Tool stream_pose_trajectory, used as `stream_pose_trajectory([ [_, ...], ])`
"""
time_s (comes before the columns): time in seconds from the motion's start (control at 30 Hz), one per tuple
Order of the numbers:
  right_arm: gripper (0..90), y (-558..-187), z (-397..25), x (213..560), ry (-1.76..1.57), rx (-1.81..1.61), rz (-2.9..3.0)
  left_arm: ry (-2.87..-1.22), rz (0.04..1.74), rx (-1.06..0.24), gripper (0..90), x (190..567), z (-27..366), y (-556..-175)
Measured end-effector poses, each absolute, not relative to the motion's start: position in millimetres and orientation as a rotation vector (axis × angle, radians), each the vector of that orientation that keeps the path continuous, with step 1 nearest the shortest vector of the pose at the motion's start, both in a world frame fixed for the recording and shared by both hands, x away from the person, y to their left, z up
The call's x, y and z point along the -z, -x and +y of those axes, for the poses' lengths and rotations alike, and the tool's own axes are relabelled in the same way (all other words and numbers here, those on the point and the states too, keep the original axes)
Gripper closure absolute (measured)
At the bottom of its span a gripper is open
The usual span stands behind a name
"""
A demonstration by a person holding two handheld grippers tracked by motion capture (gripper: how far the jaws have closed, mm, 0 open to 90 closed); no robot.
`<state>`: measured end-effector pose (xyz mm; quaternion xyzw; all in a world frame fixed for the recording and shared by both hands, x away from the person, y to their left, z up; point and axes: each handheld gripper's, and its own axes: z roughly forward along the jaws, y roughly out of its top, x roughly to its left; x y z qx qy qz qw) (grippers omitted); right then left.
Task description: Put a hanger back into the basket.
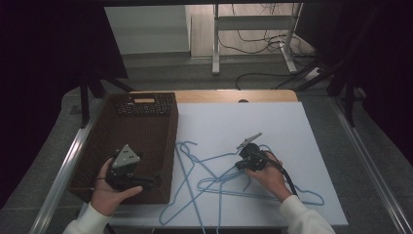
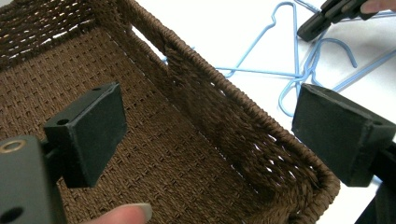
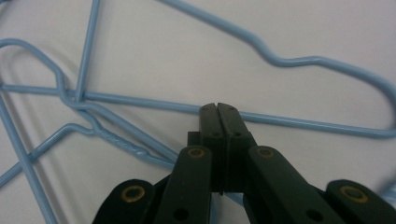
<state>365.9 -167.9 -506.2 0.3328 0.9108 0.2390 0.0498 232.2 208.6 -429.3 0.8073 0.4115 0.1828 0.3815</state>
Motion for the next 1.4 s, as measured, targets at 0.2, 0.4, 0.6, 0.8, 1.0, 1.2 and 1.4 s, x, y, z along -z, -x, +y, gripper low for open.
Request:
stream_pose_trajectory([
  [0.2,89.5,-362,-167,503,-1.01,-0.754,2.805,-2.06,1.051,-0.467,10.7,429,209,-232],
  [0.4,89.5,-356,-169,497,-1.002,-0.781,2.834,-2.061,1.049,-0.47,10.7,429,209,-232],
  [0.6,89.4,-356,-168,498,-0.997,-0.784,2.813,-2.065,1.047,-0.472,10.6,429,208,-232],
  [0.8,89.5,-362,-160,507,-1.007,-0.778,2.864,-2.064,1.048,-0.471,10.7,430,208,-233],
  [1.0,89.4,-358,-160,502,-0.995,-0.804,2.897,-2.066,1.05,-0.473,10.6,430,209,-233],
  [1.2,74.7,-351,-161,498,-0.791,-0.806,2.918,-2.059,1.049,-0.475,10.6,429,209,-232],
  [1.4,72.8,-347,-156,500,-0.651,-0.749,2.919,-2.066,1.046,-0.473,10.6,429,208,-232],
])
